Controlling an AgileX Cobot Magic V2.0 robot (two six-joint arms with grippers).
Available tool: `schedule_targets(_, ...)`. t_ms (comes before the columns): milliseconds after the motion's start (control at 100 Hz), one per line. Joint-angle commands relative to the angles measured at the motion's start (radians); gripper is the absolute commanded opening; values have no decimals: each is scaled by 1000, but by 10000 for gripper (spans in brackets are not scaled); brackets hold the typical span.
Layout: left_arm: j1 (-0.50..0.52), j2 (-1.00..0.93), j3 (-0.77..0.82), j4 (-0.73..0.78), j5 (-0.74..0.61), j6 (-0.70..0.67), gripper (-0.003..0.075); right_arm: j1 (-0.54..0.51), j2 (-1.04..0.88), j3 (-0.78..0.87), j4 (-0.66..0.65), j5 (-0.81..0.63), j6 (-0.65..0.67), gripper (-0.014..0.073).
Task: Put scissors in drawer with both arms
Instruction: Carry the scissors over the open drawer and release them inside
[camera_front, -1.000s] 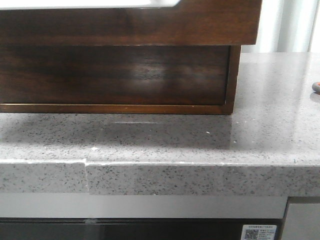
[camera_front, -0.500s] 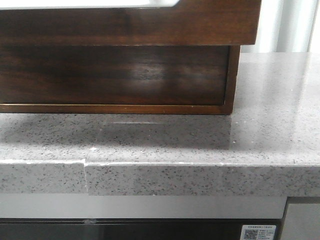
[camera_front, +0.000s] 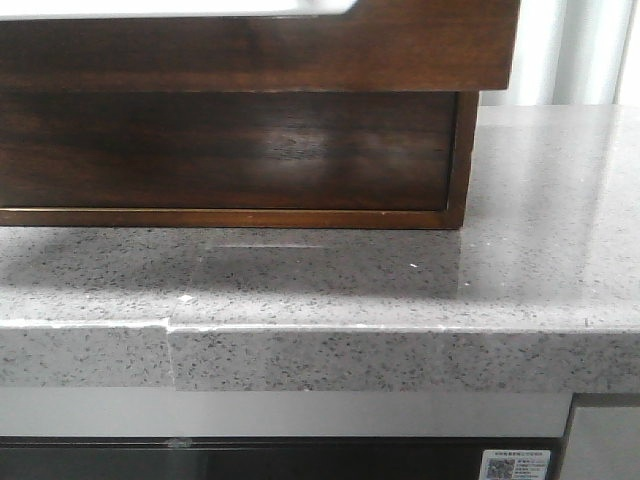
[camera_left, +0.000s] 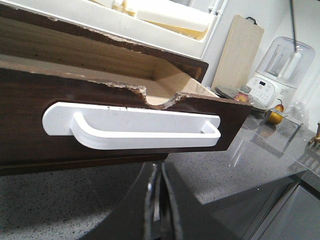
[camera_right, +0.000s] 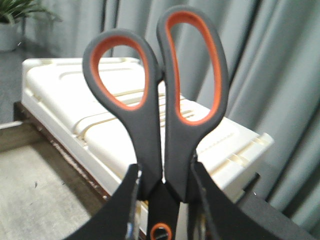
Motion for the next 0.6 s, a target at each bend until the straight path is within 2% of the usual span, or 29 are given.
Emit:
schedule_targets(0,-3,13,-32,-37,-54,6,-19,82,55,-42,-1,-76,-159,-78)
schedule_targets(120,-3,13,-32,-37,-54,6,-19,174,140,-69,-7,-84,-227,-79)
schedule_targets(250,-3,13,-32,-37,-54,6,-19,234,240,-111,-51,-112,-231,-78)
schedule_targets(590,-3,13,-32,-37,-55,6,-19,248,426,-182,-140,-174,-231,-79)
